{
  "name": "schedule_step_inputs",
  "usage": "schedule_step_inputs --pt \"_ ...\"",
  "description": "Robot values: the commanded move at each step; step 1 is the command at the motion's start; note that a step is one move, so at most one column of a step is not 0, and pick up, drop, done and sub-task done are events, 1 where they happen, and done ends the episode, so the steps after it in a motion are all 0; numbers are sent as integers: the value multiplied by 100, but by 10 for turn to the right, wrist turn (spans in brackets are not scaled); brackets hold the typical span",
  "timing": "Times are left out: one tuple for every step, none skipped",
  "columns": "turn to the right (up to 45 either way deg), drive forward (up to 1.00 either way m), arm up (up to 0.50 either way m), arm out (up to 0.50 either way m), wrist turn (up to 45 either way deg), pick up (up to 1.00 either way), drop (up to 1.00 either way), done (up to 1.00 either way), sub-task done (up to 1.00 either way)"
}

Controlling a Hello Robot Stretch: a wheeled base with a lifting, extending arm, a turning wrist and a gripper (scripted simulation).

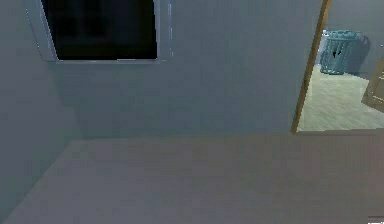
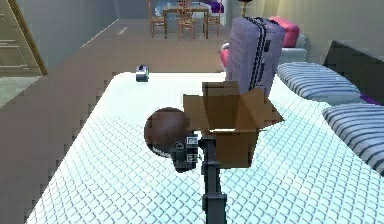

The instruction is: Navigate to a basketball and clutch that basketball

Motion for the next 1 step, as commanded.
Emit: schedule_step_inputs --pt "0 0 0 0 0 0 0 100 0"
